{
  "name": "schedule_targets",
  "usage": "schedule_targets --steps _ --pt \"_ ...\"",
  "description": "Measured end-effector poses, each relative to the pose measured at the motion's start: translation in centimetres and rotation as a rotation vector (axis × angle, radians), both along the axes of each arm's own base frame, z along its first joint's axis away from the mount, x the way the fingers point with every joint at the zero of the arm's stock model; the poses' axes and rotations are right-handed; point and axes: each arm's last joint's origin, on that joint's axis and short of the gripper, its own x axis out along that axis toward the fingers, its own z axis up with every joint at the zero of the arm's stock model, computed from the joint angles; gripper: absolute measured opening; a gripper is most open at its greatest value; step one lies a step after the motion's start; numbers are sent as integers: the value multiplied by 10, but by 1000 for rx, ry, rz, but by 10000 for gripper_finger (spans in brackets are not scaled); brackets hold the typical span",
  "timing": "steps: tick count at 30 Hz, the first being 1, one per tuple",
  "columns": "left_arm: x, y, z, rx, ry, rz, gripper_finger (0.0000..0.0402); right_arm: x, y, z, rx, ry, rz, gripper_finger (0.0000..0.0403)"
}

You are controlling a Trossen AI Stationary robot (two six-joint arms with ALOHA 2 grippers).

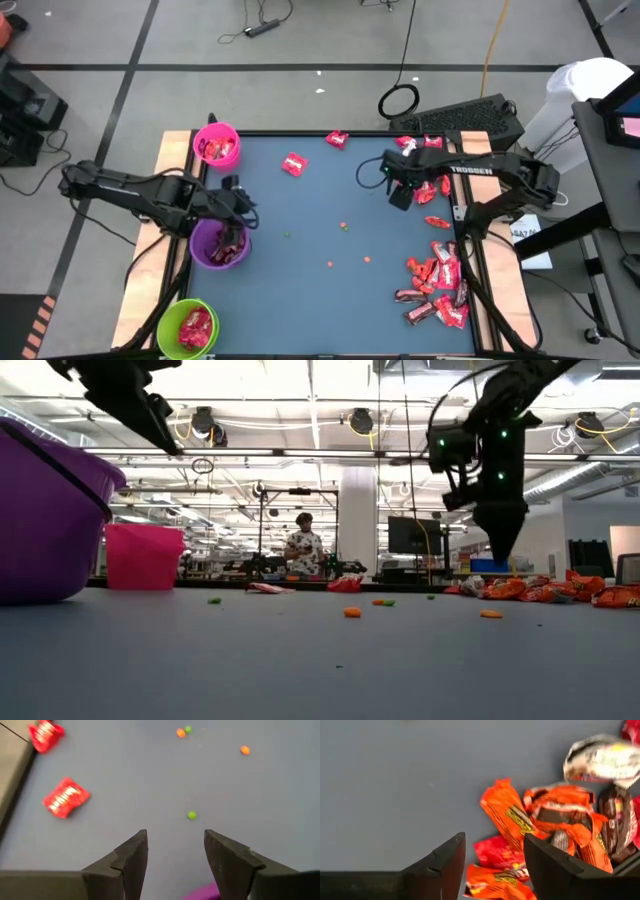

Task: Organize candy in baskets
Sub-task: Put the orange chocolate into the pink bucket

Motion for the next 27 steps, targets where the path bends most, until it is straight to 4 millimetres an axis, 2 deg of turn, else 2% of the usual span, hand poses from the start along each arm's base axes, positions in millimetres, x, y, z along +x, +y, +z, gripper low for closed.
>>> schedule_targets --steps 5,9,20,23,27 --pt "6 1 -1 66 -72 20 198 -12 -9 -12 14 31 -6 174" --pt "12 1 -3 111 -147 19 198 -15 -16 -22 -15 -15 -22 166" --pt "20 0 -18 136 -235 -4 198 -31 -29 -41 -29 -50 -98 133" --pt "21 0 -16 132 -257 -2 198 -32 -30 -42 -9 -72 -98 111" --pt "22 -1 -14 128 -278 0 198 -33 -30 -44 -7 -70 -93 62"
